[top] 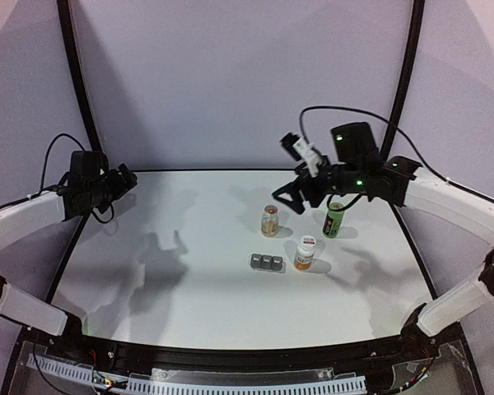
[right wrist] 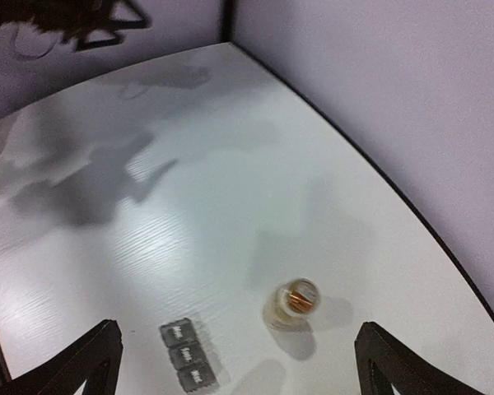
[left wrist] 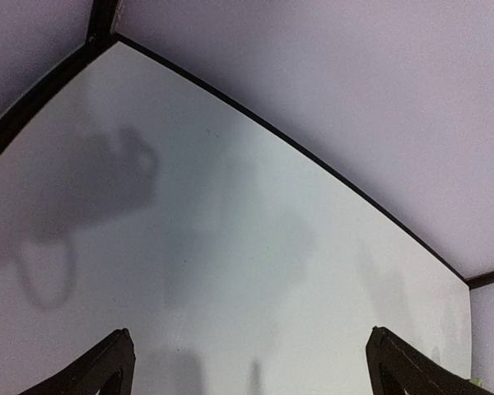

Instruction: Sort the pills into containers

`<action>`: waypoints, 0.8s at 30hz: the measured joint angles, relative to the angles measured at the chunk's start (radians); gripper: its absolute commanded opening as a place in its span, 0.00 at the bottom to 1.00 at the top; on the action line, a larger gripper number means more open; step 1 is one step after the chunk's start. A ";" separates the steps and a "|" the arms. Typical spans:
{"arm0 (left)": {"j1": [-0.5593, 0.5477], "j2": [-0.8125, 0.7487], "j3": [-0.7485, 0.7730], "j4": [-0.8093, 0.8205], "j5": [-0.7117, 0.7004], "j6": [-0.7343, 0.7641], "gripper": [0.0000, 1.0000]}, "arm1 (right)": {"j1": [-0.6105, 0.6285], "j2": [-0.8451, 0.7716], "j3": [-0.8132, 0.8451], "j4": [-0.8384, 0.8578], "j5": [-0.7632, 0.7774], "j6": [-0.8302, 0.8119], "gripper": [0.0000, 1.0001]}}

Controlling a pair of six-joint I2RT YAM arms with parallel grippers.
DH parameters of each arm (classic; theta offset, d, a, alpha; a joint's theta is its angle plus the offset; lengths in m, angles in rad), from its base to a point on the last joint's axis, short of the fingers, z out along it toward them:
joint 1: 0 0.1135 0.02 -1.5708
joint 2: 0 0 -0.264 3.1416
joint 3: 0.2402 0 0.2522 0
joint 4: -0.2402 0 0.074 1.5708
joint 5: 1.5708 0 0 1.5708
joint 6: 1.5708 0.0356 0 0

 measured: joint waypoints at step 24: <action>-0.079 0.113 0.010 -0.044 0.038 -0.028 1.00 | 0.155 0.570 0.253 -0.476 0.184 -0.299 0.84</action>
